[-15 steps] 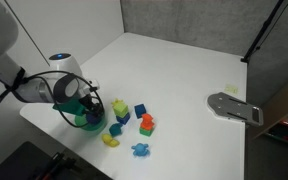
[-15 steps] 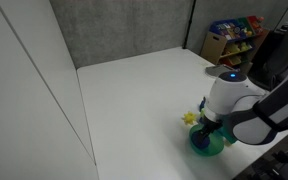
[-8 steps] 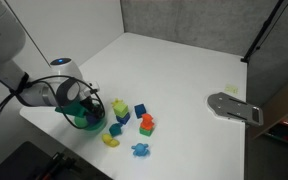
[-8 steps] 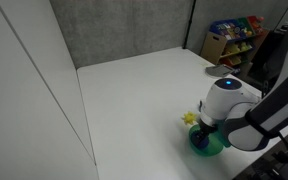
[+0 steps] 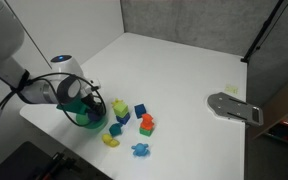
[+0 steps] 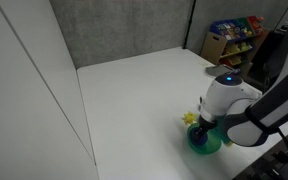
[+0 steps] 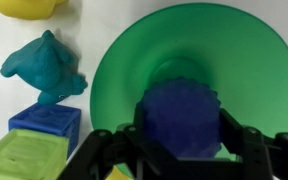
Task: Take the blue ball out of the bowl
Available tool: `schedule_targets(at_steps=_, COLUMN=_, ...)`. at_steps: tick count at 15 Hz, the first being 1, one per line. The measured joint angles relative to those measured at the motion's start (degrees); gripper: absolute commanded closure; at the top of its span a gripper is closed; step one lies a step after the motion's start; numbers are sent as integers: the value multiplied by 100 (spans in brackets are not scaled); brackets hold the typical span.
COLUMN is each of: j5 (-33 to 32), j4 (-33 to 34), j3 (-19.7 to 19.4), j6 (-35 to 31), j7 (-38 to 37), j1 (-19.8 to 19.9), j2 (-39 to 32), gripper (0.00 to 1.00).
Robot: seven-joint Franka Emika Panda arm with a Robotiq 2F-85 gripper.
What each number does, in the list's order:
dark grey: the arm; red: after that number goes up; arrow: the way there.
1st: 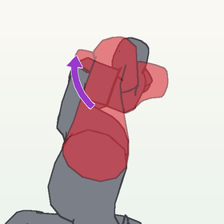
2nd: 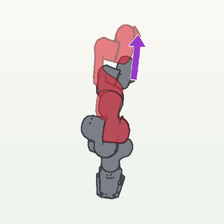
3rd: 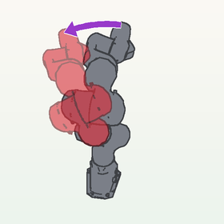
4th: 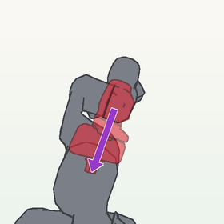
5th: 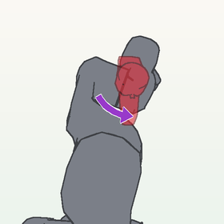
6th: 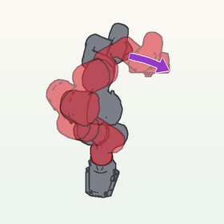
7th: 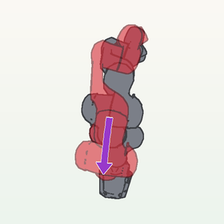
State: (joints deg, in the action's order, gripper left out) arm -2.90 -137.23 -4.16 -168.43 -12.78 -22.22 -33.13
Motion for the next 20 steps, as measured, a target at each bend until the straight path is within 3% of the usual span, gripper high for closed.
schedule_targets(at_steps=5, j5=0, j4=6, j3=-82, j6=511, j7=1, j1=0, j2=538, gripper=60)
schedule_targets(at_steps=11, j5=0, j4=121, j3=169, j6=1272, j7=7, j1=274, j2=1367, gripper=60)
schedule_targets(at_steps=15, j5=0, j4=574, j3=300, j6=1698, j7=6, j1=584, j2=1568, gripper=60)
schedule_targets(at_steps=20, j5=0, j4=1382, j3=322, j6=2036, j7=-13, j1=856, j2=1308, gripper=60)
